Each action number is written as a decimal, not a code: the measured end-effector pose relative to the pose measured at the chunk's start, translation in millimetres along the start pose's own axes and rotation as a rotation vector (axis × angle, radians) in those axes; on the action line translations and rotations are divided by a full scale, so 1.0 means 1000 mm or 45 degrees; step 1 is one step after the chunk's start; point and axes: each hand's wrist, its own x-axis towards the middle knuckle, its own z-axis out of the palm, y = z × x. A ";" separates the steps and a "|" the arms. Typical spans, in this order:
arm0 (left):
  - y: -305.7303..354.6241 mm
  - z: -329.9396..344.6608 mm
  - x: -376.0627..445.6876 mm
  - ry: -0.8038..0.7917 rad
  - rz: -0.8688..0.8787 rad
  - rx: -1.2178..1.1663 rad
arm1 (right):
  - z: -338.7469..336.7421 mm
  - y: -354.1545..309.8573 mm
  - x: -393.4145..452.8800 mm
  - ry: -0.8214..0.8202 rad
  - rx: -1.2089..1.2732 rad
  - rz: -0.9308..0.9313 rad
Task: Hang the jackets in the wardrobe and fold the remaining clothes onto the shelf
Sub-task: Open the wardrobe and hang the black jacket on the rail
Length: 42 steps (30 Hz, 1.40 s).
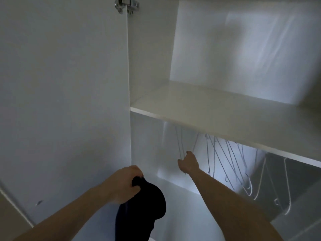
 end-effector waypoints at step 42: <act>-0.058 0.011 -0.121 -0.177 0.400 -0.031 | 0.036 0.066 -0.324 0.452 0.001 0.273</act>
